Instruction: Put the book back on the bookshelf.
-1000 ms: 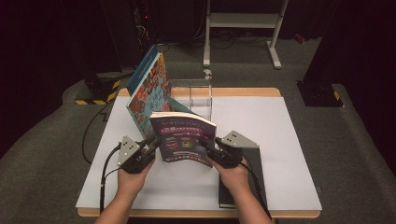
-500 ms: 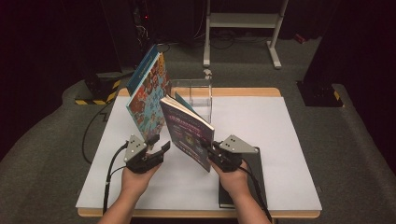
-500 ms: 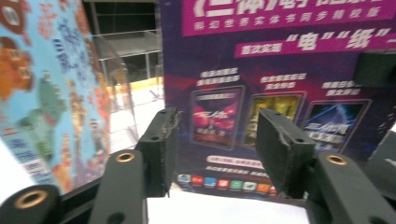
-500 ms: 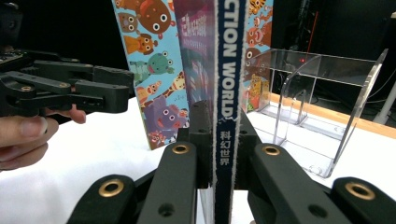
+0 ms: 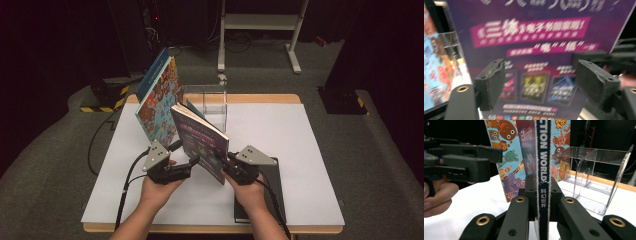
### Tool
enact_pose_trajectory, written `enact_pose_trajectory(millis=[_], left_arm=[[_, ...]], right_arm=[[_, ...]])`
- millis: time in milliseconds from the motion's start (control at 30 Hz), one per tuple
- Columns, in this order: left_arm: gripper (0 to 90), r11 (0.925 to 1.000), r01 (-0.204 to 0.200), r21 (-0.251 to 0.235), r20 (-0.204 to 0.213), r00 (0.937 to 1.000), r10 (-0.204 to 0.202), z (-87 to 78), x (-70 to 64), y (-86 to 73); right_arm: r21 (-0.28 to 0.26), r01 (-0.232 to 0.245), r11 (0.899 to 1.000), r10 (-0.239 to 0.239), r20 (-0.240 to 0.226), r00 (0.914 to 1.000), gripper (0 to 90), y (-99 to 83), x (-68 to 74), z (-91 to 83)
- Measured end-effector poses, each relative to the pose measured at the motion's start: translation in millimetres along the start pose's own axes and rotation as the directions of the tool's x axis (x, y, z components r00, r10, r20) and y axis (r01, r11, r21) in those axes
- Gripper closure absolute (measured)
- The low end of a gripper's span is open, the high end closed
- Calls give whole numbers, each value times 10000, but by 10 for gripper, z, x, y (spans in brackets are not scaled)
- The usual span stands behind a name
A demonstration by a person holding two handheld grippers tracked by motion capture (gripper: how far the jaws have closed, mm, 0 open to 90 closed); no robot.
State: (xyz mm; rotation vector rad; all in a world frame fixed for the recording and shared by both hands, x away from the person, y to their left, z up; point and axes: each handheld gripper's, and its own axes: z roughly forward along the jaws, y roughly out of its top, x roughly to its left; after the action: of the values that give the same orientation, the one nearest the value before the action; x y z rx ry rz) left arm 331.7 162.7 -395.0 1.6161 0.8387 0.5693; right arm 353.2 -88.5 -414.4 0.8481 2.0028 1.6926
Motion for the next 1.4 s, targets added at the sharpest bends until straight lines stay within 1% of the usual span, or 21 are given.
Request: enact_pose_trajectory(millis=[67,133,167,267,400,467,533,767,833,900,967,1067,1133,1200,1267,1400], left_arm=[[159,10000,71,-8,118,9999,-71,13,-27,27],[151,9999,110,-68,397,9992,-108,26,-55,58],[148,9999,77,-83,446,9990,-74,32,-69,72],[141,9999,49,-138,476,9989,-43,57,-96,112],[137,9997,182,-154,534,9984,-174,103,-97,173],[138,9997,209,-101,609,9979,-203,125,-91,189],[130,9996,256,-105,719,9971,-248,135,-88,194],[119,9997,249,-88,739,9970,-242,162,-120,186],[116,9996,270,-83,729,9970,-264,167,-124,188],[115,9997,225,-64,731,9971,-219,174,-121,193],[112,9996,289,-73,738,9969,-283,181,-125,200],[106,9998,186,-87,724,9972,-180,177,-139,214],[100,9998,179,-109,809,9966,-170,163,-154,230],[99,9998,83,-194,802,9968,-67,140,-186,242],[93,9998,84,-171,861,9963,-69,132,-208,248],[79,9998,34,-197,910,9958,-16,130,-242,249]], right_arm=[[-21,17,10000,-17,-92,10000,816,-4,4,1],[-17,-18,10000,18,-170,9999,813,-5,5,1],[-14,-47,10000,47,-169,9998,812,-4,3,2],[-28,-153,9999,153,-188,9997,809,-6,-10,2],[-61,-271,9996,270,-237,9994,792,-16,-16,4],[-10,-266,9996,265,-257,9993,770,-26,-16,7],[115,-363,9993,366,-282,9989,728,-50,-22,11],[386,-591,9975,607,-433,9972,656,-146,-29,-38],[483,-531,9974,551,-395,9977,651,-171,-22,-56],[589,-630,9963,654,-390,9971,650,-200,-27,-71],[680,-661,9955,688,-372,9969,650,-220,-29,-79],[765,-723,9944,754,-373,9965,651,-252,-31,-109],[848,-797,9932,832,-381,9958,660,-279,-37,-123],[917,-832,9923,869,-366,9955,667,-300,-44,-128],[948,-905,9914,947,-414,9946,675,-318,-47,-129],[986,-856,9914,908,-500,9946,685,-325,-42,-123]])
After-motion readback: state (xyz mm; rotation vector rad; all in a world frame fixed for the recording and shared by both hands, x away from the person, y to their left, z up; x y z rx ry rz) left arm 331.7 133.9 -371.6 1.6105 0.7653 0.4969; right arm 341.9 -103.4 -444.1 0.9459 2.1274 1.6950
